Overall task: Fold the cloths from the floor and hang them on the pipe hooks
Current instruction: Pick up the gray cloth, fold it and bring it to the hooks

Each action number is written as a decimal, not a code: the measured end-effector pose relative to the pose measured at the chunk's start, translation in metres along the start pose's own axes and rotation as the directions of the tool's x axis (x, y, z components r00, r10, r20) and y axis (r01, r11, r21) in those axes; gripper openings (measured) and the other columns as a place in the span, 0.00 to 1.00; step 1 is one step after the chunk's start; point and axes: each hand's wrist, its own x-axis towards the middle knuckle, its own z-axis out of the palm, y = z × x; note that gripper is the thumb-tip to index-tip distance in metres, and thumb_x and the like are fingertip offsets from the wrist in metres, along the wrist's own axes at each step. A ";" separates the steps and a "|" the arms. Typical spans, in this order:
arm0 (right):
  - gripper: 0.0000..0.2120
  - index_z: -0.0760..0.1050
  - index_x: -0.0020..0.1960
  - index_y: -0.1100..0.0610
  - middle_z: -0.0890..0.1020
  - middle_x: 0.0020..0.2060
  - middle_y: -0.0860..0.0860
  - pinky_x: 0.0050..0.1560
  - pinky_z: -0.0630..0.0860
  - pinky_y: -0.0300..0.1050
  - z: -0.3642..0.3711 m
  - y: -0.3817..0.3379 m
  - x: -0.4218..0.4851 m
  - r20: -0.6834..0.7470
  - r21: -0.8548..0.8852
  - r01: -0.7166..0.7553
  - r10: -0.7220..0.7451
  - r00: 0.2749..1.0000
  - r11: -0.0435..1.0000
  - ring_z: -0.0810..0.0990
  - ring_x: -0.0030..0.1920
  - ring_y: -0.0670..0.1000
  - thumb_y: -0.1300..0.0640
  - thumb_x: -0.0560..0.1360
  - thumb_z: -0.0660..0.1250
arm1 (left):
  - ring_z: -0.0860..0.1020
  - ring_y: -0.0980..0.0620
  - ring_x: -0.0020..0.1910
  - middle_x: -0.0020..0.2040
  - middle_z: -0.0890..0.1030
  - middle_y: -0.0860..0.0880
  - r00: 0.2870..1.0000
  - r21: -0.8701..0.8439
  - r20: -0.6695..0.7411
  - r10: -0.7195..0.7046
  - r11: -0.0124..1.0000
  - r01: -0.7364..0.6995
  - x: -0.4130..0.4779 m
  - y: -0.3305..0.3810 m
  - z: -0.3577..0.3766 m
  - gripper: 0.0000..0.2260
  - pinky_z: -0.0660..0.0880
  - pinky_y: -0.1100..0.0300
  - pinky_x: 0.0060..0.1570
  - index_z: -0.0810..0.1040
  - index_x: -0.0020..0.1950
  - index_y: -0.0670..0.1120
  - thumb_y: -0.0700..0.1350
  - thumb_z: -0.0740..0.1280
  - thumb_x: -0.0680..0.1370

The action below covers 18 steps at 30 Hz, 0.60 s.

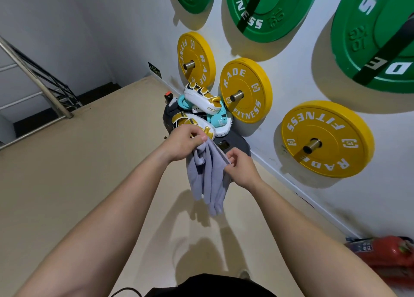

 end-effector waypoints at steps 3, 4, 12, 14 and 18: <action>0.06 0.74 0.39 0.51 0.78 0.31 0.49 0.38 0.82 0.56 0.001 0.007 0.002 -0.024 0.001 -0.072 0.072 0.997 0.997 0.76 0.33 0.51 0.60 0.65 0.67 | 0.77 0.56 0.49 0.49 0.82 0.53 1.000 0.012 -0.008 0.002 1.000 -0.002 0.000 -0.003 -0.016 0.07 0.73 0.59 0.48 0.83 0.49 0.48 0.48 0.66 0.81; 0.05 0.74 0.39 0.51 0.78 0.31 0.48 0.39 0.81 0.54 0.002 0.007 0.003 -0.025 -0.013 -0.080 0.080 0.996 0.997 0.75 0.33 0.50 0.60 0.65 0.67 | 0.77 0.56 0.49 0.49 0.82 0.54 1.000 0.020 -0.003 -0.001 1.000 0.001 -0.001 -0.005 -0.020 0.07 0.73 0.58 0.49 0.83 0.48 0.49 0.48 0.66 0.81; 0.10 0.77 0.46 0.54 0.82 0.42 0.52 0.49 0.76 0.52 0.016 -0.010 0.011 0.072 0.037 0.000 -0.003 0.997 0.999 0.79 0.46 0.54 0.56 0.78 0.57 | 0.75 0.58 0.41 0.41 0.80 0.56 0.981 -0.023 -0.179 -0.070 0.997 0.067 -0.003 -0.025 -0.043 0.07 0.71 0.60 0.42 0.81 0.45 0.50 0.47 0.65 0.81; 0.10 0.76 0.45 0.53 0.81 0.40 0.51 0.47 0.74 0.50 0.017 -0.013 0.010 0.074 0.092 0.042 -0.049 0.996 0.995 0.76 0.42 0.50 0.53 0.80 0.58 | 0.75 0.54 0.42 0.41 0.79 0.54 0.963 0.027 -0.249 -0.107 0.993 0.117 -0.001 -0.036 -0.045 0.06 0.68 0.58 0.43 0.80 0.45 0.50 0.46 0.66 0.81; 0.06 0.74 0.43 0.49 0.75 0.31 0.46 0.37 0.68 0.43 0.014 -0.019 0.007 0.062 0.088 0.128 -0.133 0.989 0.988 0.70 0.33 0.45 0.52 0.79 0.65 | 0.76 0.50 0.44 0.41 0.79 0.51 0.921 0.017 -0.333 -0.200 0.976 0.218 0.000 -0.053 -0.042 0.06 0.68 0.58 0.45 0.80 0.45 0.49 0.46 0.66 0.81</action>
